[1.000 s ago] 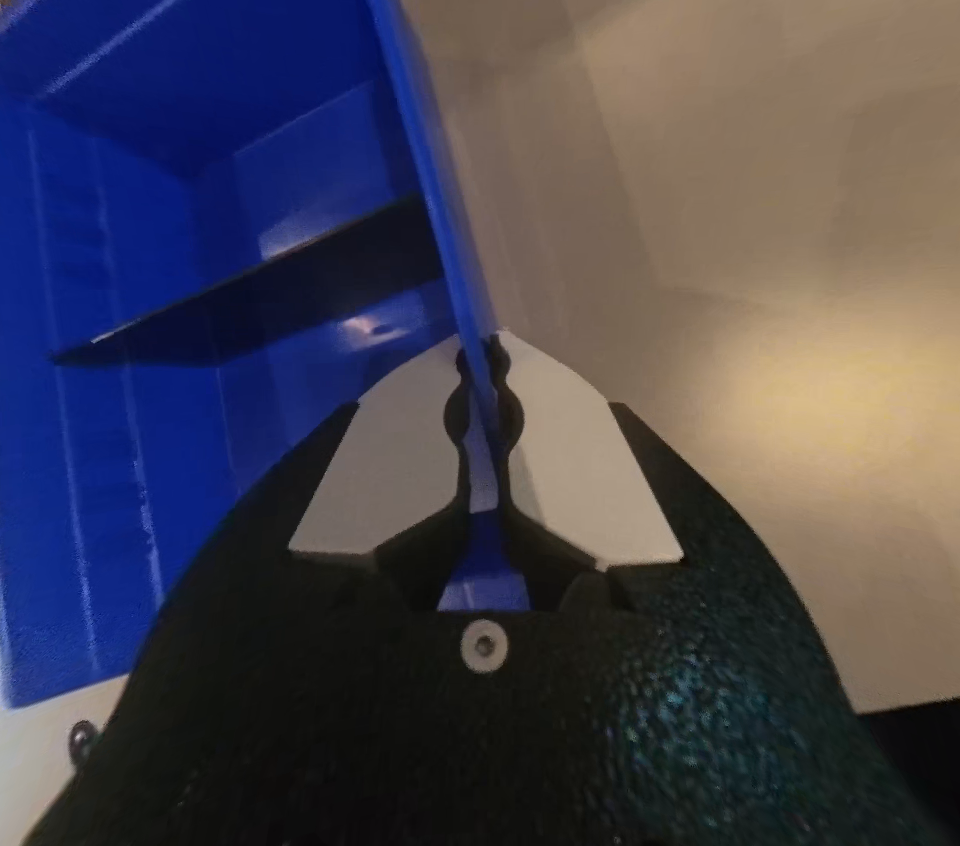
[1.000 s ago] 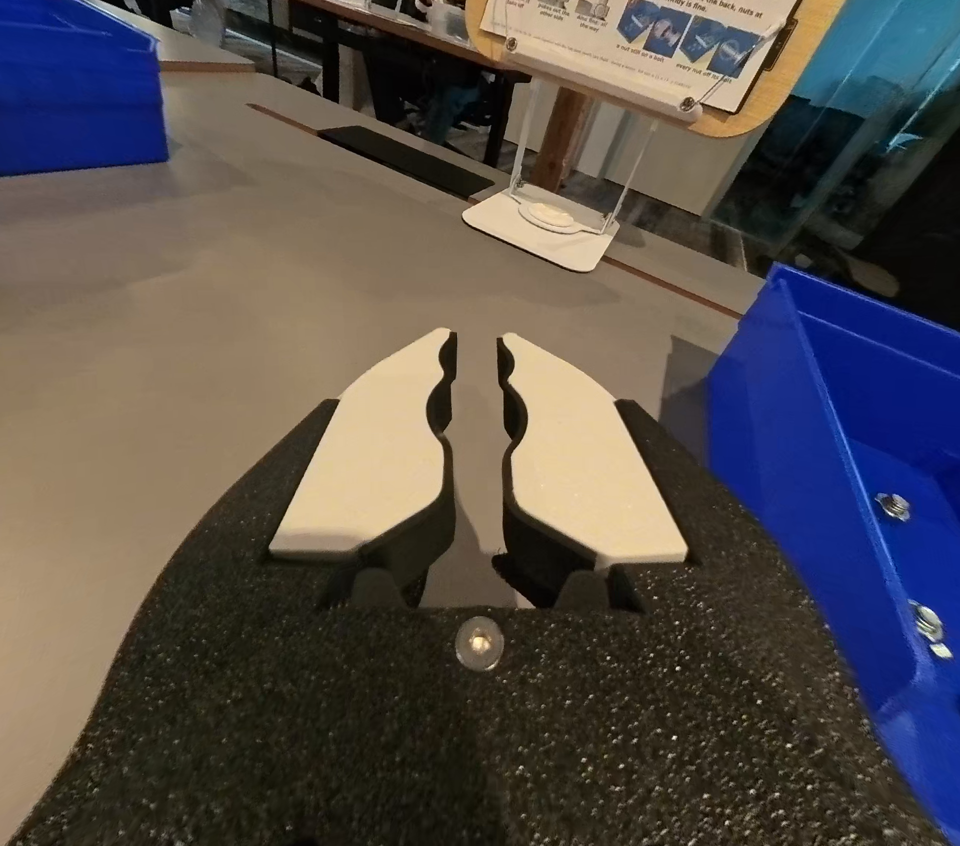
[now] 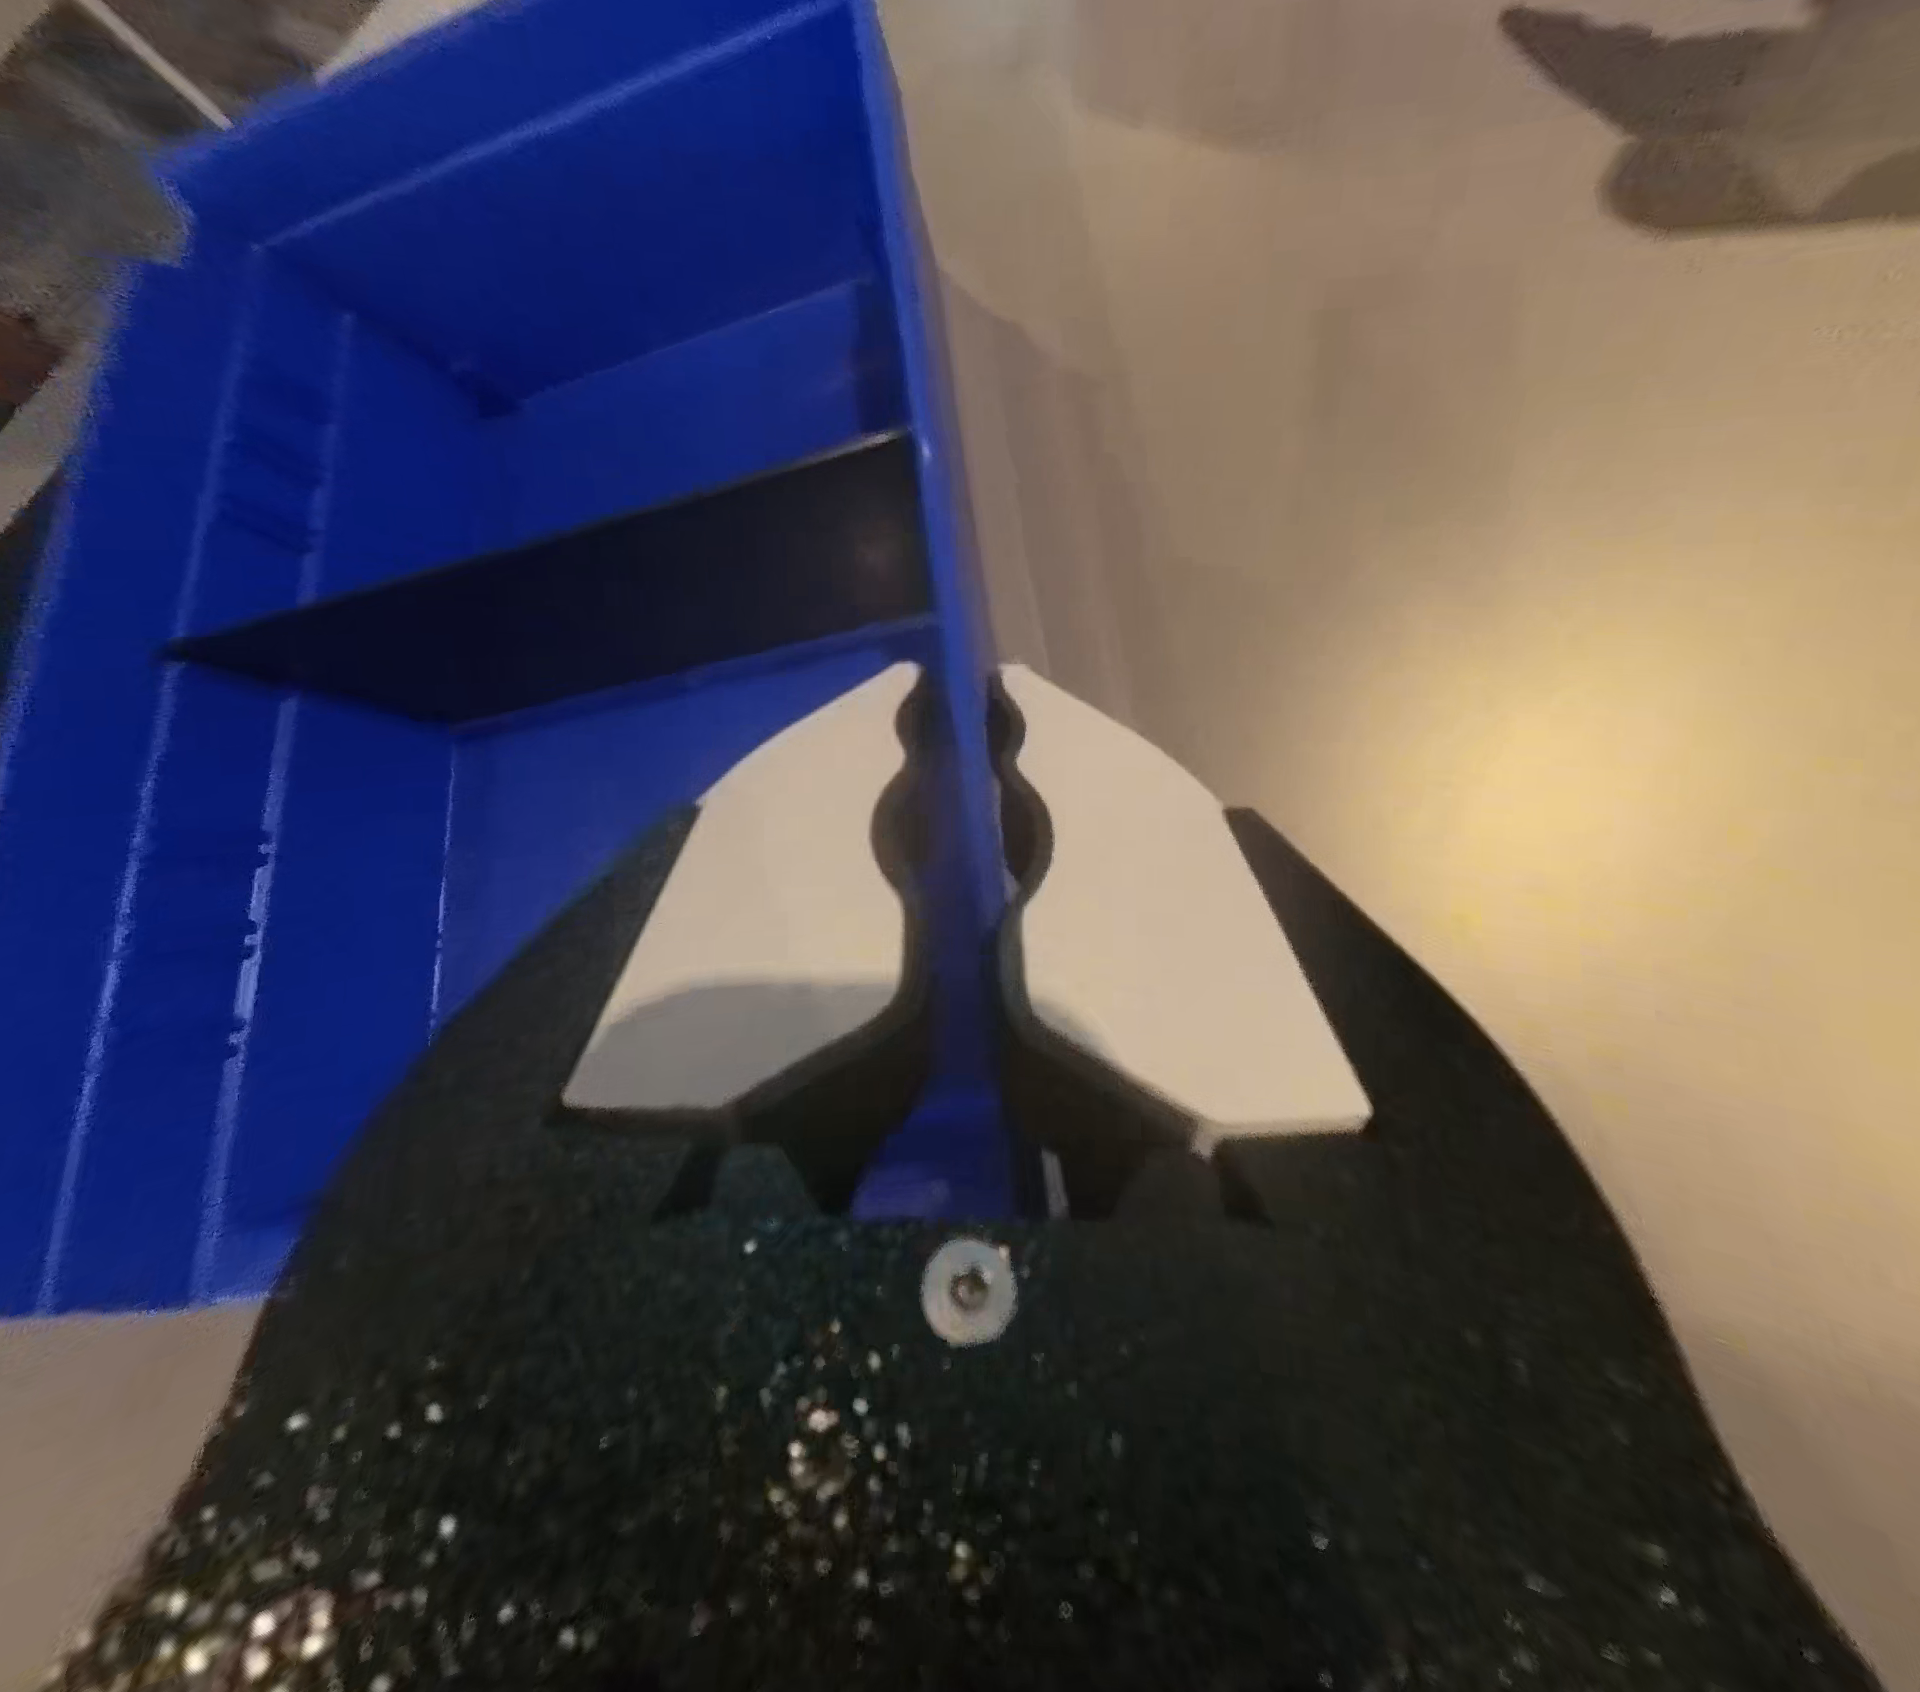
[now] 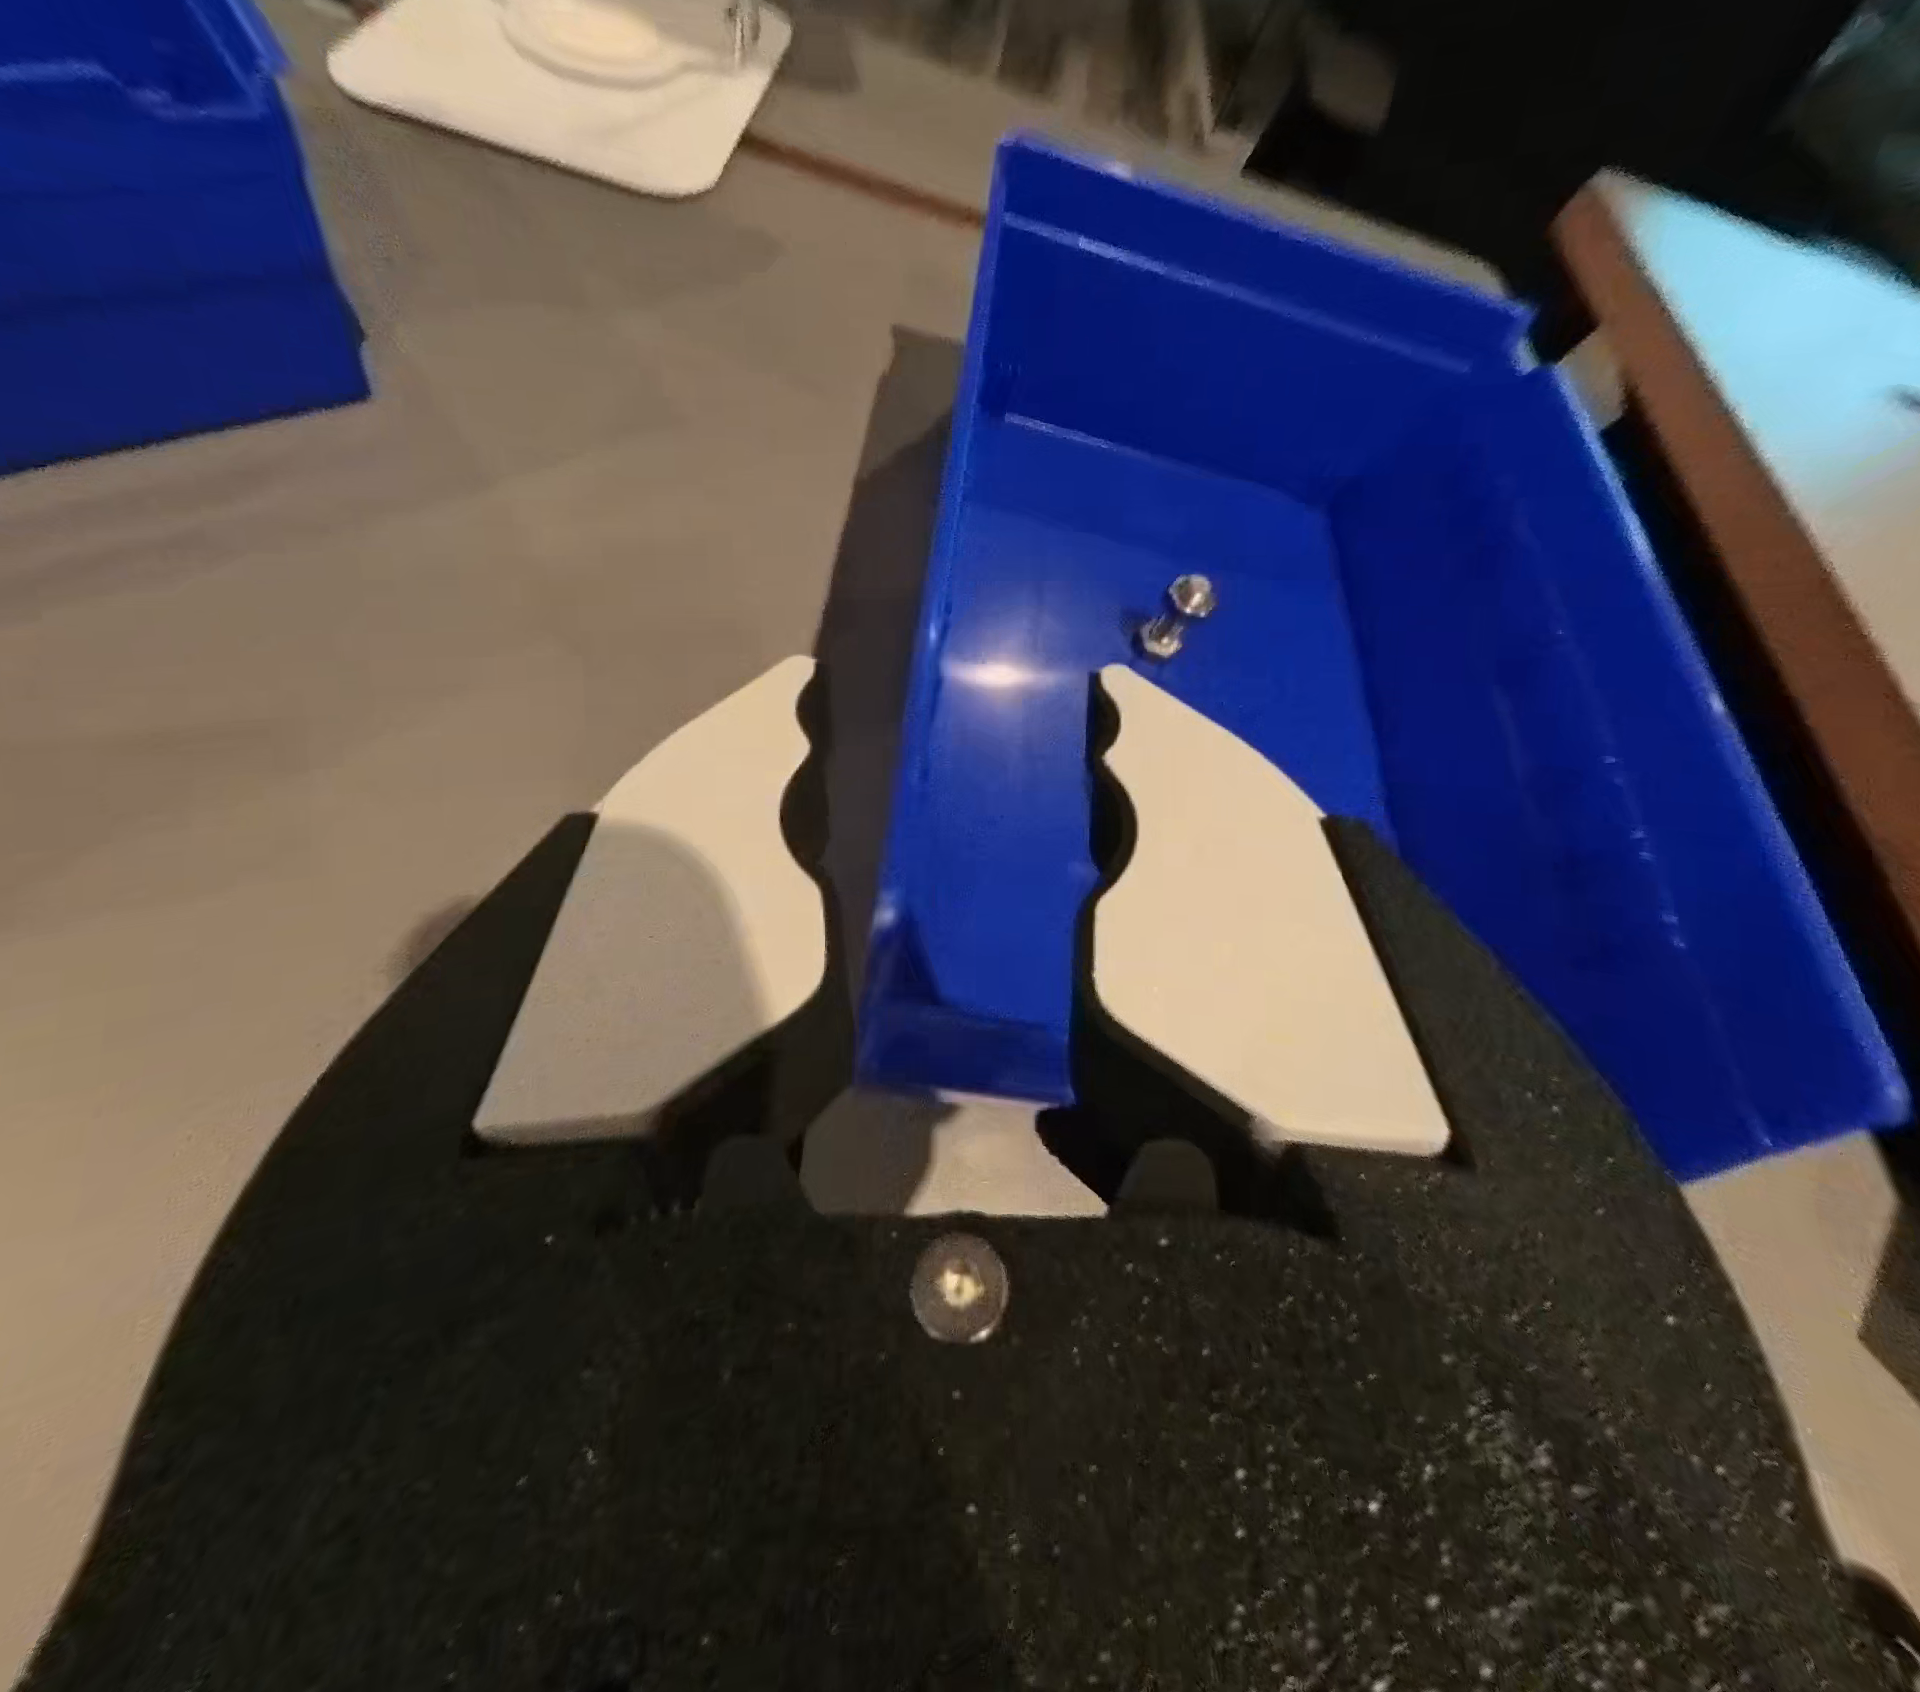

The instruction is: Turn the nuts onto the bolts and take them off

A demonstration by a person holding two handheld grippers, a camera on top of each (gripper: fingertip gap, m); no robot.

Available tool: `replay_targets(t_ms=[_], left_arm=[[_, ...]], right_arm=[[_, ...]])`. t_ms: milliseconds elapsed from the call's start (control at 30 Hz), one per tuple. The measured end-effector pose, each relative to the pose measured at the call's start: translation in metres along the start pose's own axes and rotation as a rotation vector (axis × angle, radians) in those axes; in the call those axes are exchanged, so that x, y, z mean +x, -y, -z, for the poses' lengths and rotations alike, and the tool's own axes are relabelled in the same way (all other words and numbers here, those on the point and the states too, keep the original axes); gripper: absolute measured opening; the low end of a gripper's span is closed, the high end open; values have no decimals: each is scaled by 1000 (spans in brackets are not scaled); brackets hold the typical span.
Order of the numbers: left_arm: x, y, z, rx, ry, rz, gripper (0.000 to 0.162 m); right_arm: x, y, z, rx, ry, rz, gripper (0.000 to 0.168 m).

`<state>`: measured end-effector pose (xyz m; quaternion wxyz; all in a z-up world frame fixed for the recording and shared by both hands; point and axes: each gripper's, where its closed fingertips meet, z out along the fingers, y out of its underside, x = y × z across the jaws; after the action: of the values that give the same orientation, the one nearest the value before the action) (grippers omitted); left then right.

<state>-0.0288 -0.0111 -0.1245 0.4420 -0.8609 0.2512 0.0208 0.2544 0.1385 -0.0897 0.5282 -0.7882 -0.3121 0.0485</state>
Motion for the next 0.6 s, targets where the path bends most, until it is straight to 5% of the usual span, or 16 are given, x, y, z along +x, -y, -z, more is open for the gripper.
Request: replay_targets(t_ms=[300, 600], left_arm=[[-17, -14, 32, 65, 22, 112, 41], [-32, -28, 49, 114, 57, 186, 45]], right_arm=[[-4, 1, -62, -484, 266, 78, 50], [-7, -24, -96, -819, 284, 282, 26]])
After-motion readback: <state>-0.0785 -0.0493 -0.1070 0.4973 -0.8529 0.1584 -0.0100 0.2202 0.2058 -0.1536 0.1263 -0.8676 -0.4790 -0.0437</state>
